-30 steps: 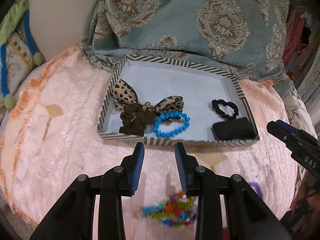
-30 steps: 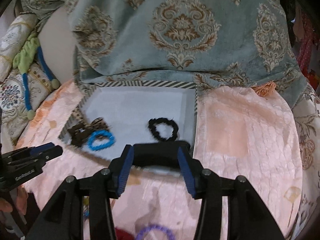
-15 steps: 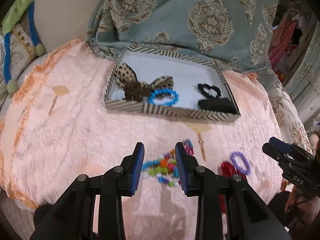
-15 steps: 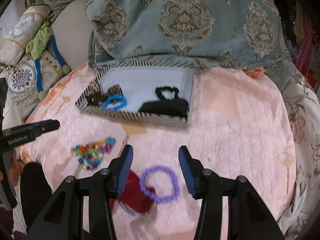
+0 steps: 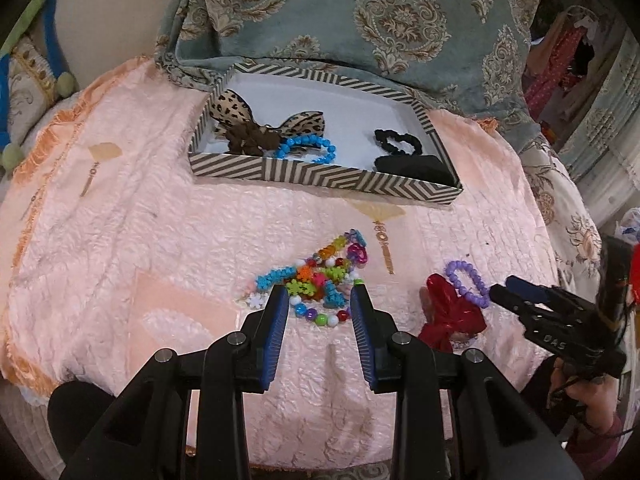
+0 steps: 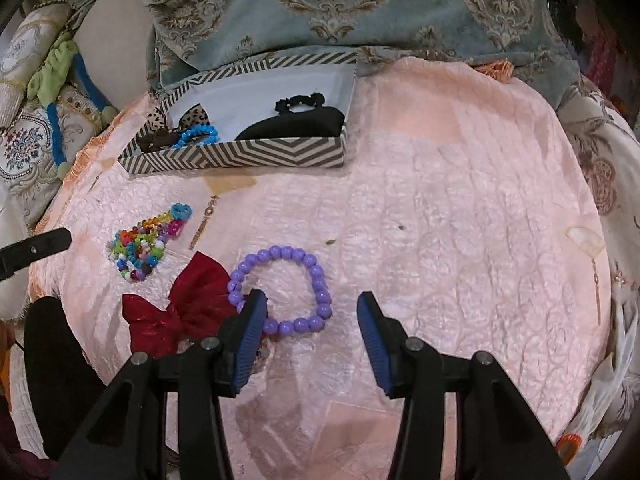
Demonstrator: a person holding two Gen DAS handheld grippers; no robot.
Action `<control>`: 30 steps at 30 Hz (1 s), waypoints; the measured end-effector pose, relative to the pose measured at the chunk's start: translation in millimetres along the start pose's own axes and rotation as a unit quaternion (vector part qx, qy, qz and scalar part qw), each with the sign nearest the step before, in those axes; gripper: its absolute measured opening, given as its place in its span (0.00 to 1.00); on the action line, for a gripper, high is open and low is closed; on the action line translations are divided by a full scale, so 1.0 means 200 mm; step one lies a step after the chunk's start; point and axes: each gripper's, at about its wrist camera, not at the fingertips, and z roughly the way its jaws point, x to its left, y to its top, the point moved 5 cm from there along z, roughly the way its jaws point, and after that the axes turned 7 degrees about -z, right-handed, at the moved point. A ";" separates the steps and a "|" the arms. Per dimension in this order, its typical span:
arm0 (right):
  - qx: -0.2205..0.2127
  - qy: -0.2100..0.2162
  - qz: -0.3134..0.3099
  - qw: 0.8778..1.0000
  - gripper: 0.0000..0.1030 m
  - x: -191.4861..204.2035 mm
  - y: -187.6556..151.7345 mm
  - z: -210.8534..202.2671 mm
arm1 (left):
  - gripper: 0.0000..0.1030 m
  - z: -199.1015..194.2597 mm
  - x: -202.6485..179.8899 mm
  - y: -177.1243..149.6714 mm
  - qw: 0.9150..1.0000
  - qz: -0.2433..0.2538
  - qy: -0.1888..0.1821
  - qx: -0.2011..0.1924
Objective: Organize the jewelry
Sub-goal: 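Withdraw both grippers from the tray toward the remaining jewelry, then grasp the red satin bow with the left gripper while the right gripper grasps the purple bracelet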
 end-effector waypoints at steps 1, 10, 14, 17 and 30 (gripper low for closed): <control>-0.003 -0.001 -0.003 1.000 0.48 0.01 0.01 -0.01 | 0.15 -0.01 0.00 0.00 1.000 0.000 0.004 -0.005; -0.036 0.009 -0.015 0.999 0.48 0.11 0.10 -0.14 | 0.15 -0.06 -0.01 0.02 0.998 0.019 0.034 -0.039; -0.038 0.011 -0.023 0.999 0.48 0.16 0.11 -0.16 | 0.15 -0.08 -0.03 0.02 0.998 0.022 0.032 -0.044; -0.037 0.012 -0.024 0.999 0.48 0.17 0.11 -0.16 | 0.15 -0.08 -0.05 0.01 0.998 0.024 0.028 -0.043; -0.041 0.009 -0.017 0.999 0.53 0.17 0.10 -0.19 | 0.15 -0.07 -0.20 -0.04 0.999 0.039 0.003 -0.031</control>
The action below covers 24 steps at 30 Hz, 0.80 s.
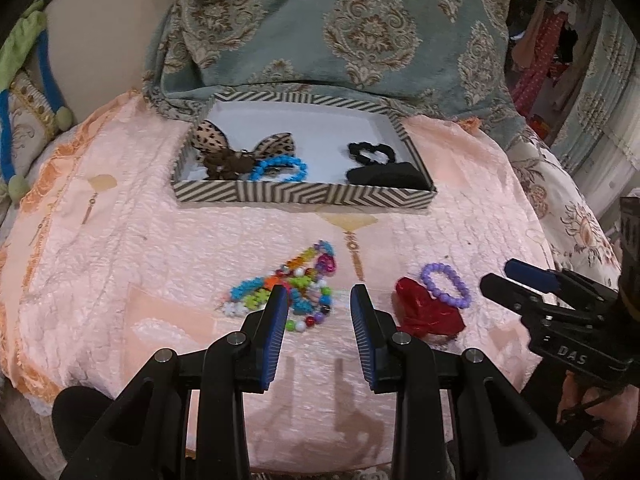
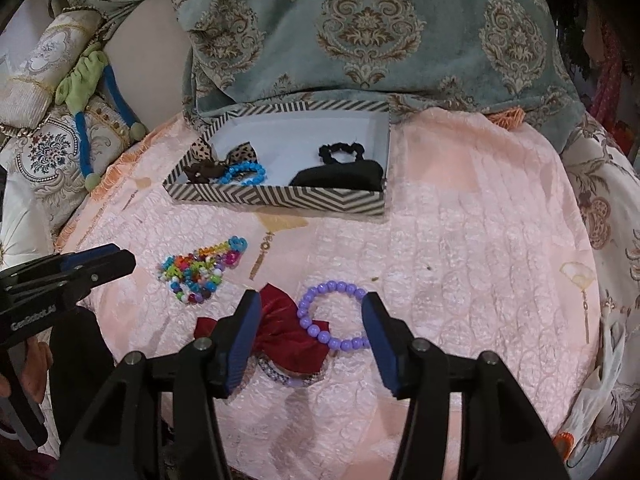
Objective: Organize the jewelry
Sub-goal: 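Grasp the red satin bow with the left gripper while the right gripper grasps the purple bracelet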
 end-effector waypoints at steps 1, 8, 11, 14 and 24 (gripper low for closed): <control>0.002 -0.001 0.002 1.000 0.53 -0.01 -0.01 0.01 | 0.15 0.00 -0.01 -0.01 1.000 0.001 -0.003 0.002; 0.019 -0.007 0.016 1.000 0.53 -0.08 -0.07 0.05 | 0.19 0.07 -0.09 -0.05 0.998 0.000 -0.043 0.035; 0.027 -0.013 0.023 0.999 0.53 -0.12 -0.10 0.09 | 0.24 0.10 -0.12 -0.06 0.995 -0.010 -0.081 0.058; 0.039 -0.018 0.032 0.999 0.53 -0.17 -0.13 0.14 | 0.30 0.14 -0.16 -0.08 0.992 -0.013 -0.100 0.072; 0.056 -0.012 0.050 0.997 0.53 -0.24 -0.16 0.26 | 0.33 0.33 -0.26 -0.18 0.987 0.006 -0.103 0.121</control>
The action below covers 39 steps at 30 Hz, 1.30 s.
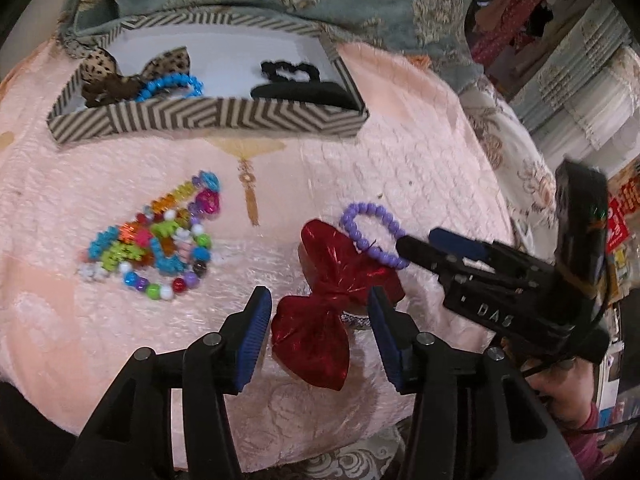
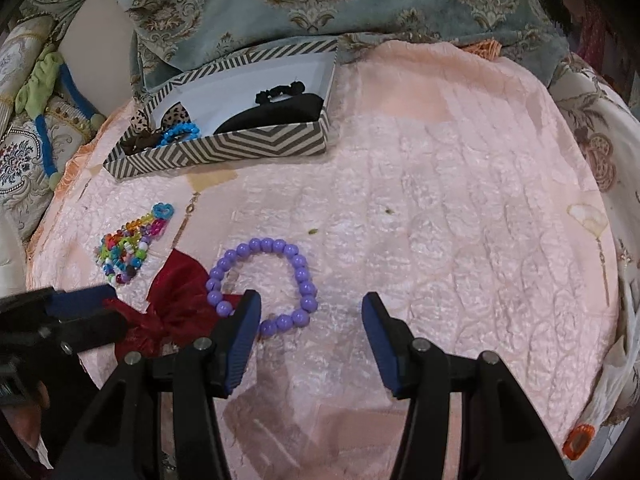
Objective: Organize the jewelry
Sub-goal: 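Grasp the red satin bow with the left gripper while the right gripper grasps the purple bracelet, then carry the bow and purple bracelet into the tray and open both grippers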
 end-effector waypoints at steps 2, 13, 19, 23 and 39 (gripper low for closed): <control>0.000 0.001 0.001 1.000 0.53 0.00 0.01 0.02 | 0.33 0.03 -0.01 -0.01 1.000 0.006 0.006 0.006; -0.024 -0.017 -0.030 0.999 0.20 -0.01 0.06 0.11 | 0.04 0.10 0.01 -0.06 1.000 0.015 0.002 0.005; -0.042 0.001 -0.018 0.999 0.09 -0.02 0.07 0.03 | 0.00 0.00 0.03 -0.02 1.000 0.017 0.005 -0.023; -0.064 0.007 -0.027 0.998 0.09 0.02 0.12 -0.08 | 0.00 -0.11 0.04 0.03 0.999 0.010 -0.004 -0.047; -0.132 0.018 -0.078 0.988 0.09 0.19 0.35 -0.43 | 0.00 -0.37 0.12 0.21 0.991 0.013 0.044 -0.126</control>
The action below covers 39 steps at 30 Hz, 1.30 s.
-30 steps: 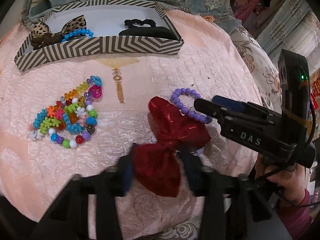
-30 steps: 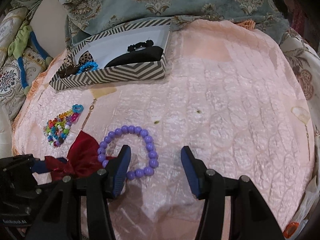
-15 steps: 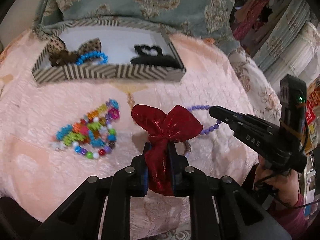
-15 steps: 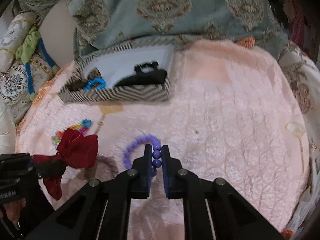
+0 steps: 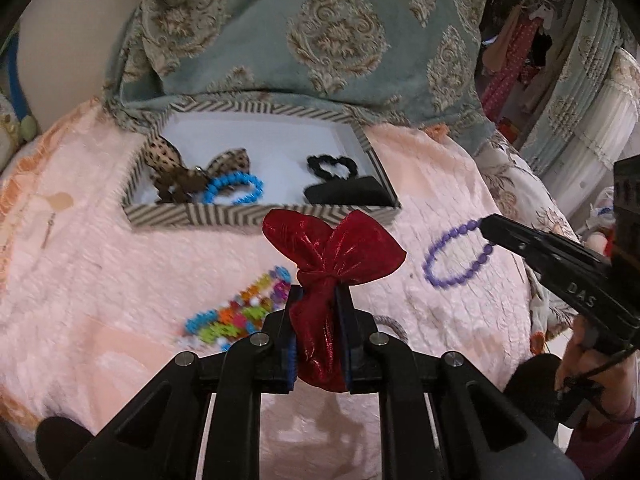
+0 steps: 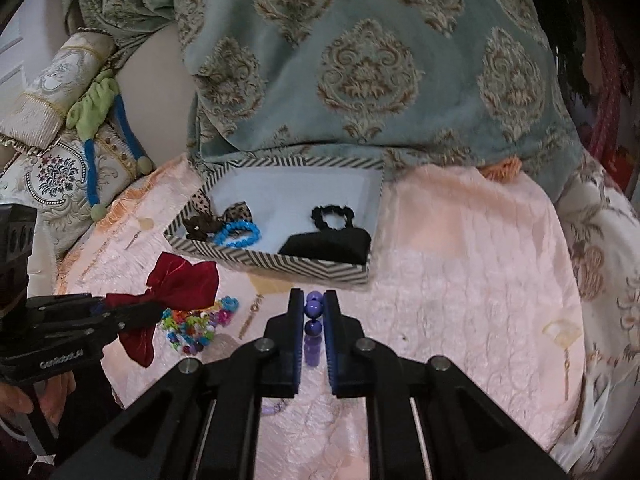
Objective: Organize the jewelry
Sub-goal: 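Carry the bow and purple bracelet into the tray and open both grippers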
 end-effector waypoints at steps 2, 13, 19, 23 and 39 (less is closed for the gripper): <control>-0.001 0.001 -0.005 1.000 0.09 0.02 0.02 0.00 | 0.00 -0.01 0.02 0.02 1.000 -0.001 0.008 -0.004; -0.013 -0.007 -0.034 0.999 0.09 0.07 0.18 -0.03 | 0.00 -0.06 0.13 0.17 0.999 -0.008 0.042 -0.031; -0.018 -0.010 -0.051 0.998 0.09 0.10 0.27 -0.01 | 0.00 -0.06 0.18 0.25 0.997 -0.006 0.065 -0.044; -0.014 -0.008 -0.056 0.998 0.09 0.11 0.32 0.04 | 0.00 -0.05 0.23 0.33 0.995 -0.008 0.078 -0.054; 0.028 0.018 -0.060 0.998 0.09 0.17 0.50 0.47 | 0.00 0.17 0.46 0.66 0.994 -0.045 0.087 -0.047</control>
